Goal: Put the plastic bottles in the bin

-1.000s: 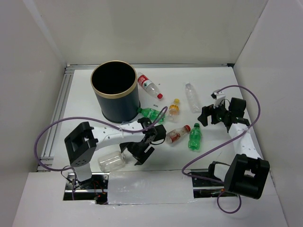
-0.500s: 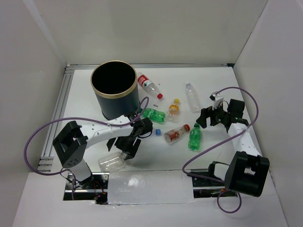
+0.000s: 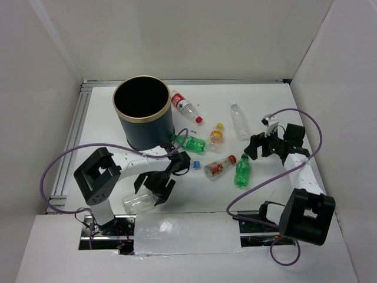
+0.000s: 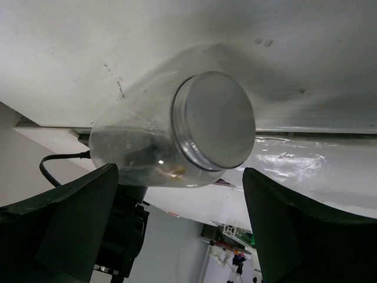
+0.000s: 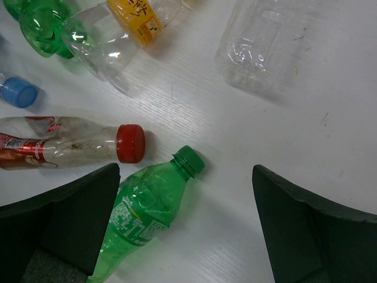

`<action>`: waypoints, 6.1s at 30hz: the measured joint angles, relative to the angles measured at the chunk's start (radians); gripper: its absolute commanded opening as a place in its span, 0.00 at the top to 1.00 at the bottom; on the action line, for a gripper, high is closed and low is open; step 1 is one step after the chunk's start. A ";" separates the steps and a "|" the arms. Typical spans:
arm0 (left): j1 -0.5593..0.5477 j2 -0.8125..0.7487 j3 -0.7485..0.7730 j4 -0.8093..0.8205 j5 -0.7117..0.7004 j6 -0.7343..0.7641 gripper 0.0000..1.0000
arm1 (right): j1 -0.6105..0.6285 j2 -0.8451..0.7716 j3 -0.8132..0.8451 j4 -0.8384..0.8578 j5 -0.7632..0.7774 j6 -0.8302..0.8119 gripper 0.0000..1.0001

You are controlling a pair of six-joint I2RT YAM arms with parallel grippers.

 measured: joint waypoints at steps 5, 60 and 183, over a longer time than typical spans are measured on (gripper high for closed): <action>0.005 0.059 0.000 0.023 0.020 0.015 0.01 | -0.007 0.000 0.000 0.000 -0.006 -0.004 0.00; 0.612 -0.282 0.728 0.551 -0.050 0.114 1.00 | 0.000 0.000 -0.002 -0.220 -0.205 -0.467 0.12; 0.509 -0.513 0.066 1.332 -0.493 0.192 0.99 | 0.312 0.573 0.448 -0.019 0.009 0.597 0.07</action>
